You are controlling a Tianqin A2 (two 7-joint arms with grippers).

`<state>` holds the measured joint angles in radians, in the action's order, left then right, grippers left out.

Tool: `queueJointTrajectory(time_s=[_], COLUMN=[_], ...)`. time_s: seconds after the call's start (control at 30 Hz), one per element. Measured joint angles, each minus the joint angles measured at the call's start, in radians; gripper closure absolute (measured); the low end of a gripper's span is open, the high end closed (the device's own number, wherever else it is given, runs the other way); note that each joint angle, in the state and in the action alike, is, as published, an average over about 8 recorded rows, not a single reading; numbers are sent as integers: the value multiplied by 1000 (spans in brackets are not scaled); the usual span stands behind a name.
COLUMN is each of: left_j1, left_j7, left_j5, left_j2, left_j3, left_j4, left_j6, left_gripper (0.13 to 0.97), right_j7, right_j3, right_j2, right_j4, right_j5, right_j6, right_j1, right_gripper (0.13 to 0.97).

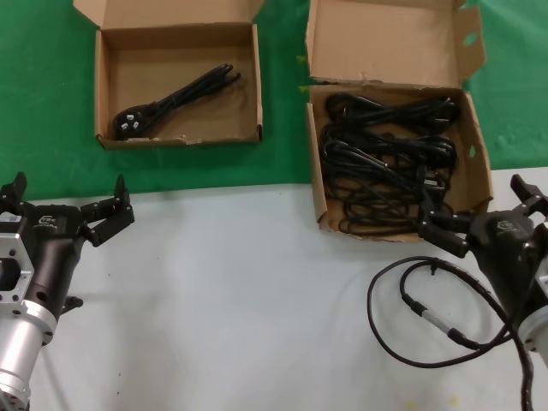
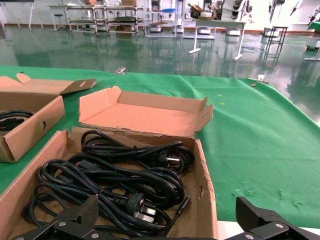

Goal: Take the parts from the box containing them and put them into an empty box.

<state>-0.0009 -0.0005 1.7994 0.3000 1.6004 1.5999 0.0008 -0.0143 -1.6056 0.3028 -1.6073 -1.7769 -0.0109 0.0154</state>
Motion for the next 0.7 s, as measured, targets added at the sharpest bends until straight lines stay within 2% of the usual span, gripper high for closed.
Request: queueJointTrajectory(time_s=[0.7], left_j1=[0], left_j7=[0], left_j5=[0], left_j2=[0], left_j3=[0], left_j4=[0], left_j6=[0], left_gripper=[132], right_j7=[0], right_j3=[0], right_j2=[0], right_j4=[0], right_j5=[0], right_j6=[0], right_j1=[0], right_gripper=[129])
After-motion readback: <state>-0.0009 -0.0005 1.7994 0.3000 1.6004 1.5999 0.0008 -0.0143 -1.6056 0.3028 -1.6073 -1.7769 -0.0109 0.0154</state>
